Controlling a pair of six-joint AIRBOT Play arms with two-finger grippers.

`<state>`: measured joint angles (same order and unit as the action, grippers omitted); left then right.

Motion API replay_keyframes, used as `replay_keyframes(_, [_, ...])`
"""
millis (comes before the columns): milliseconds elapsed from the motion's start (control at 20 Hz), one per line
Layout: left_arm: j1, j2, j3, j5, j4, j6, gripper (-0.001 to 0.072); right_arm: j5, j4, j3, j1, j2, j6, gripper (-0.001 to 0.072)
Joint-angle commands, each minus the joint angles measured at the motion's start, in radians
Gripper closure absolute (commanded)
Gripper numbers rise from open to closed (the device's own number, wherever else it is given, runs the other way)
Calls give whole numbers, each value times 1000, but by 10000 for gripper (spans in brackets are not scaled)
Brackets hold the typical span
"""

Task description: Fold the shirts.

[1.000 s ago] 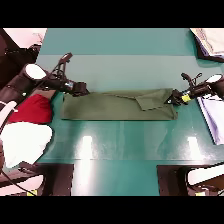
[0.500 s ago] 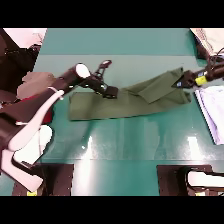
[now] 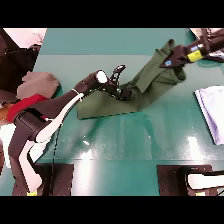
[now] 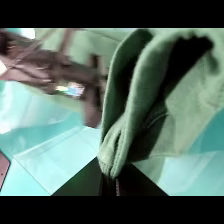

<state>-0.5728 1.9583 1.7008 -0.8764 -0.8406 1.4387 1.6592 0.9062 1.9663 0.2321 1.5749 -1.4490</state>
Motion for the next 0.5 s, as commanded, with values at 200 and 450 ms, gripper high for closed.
replay_keyframes(200, [43,1,9,-29,-14,3,684,-33,1,51,166,82,32,696])
replay_keyframes(450, [155,-100,9,-127,-183,5,685,-131,0,43,230,85,74,696])
